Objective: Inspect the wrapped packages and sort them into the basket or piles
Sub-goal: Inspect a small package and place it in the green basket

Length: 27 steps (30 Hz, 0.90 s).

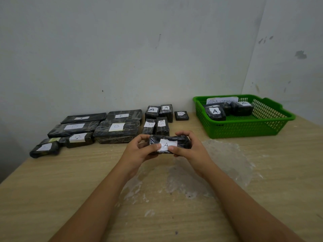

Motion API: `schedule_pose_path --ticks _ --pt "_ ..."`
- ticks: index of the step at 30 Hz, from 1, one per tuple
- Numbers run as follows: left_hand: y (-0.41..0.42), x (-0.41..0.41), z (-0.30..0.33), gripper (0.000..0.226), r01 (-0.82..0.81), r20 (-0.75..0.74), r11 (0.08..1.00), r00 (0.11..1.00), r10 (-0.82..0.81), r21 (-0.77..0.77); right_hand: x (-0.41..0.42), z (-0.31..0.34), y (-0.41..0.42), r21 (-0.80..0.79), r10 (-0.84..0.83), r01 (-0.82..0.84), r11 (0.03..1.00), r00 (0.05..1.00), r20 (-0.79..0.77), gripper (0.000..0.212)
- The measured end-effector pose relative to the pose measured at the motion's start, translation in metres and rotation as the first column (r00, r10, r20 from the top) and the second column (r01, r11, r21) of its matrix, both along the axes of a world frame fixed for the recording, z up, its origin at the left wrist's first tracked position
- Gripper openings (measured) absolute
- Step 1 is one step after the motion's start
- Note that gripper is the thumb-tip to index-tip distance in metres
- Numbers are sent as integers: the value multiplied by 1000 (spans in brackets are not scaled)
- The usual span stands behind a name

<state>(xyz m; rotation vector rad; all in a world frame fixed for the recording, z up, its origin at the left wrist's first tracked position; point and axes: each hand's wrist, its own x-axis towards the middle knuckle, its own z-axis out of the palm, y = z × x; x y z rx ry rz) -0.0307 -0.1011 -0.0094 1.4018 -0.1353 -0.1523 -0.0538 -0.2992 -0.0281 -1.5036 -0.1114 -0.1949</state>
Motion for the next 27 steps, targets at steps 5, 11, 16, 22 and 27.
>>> schedule_pose_path --ticks 5,11,16,22,27 --pt "-2 -2 -2 39 15 66 999 998 -18 50 3 0 1 59 -38 39 998 999 -21 44" --pt "-4 -2 -1 41 -37 59 999 998 36 18 4 2 -2 96 12 -9 995 1000 -23 57" --pt "-2 0 0 47 -47 1 999 999 47 -21 3 3 -6 96 77 -76 993 997 -7 62" --pt "-2 -3 3 49 13 -62 1000 998 -15 -28 5 1 -8 93 69 -66 993 997 -37 46" --pt "-1 0 2 34 3 -84 999 996 -6 -37 6 2 -8 85 85 -80 993 995 -50 50"
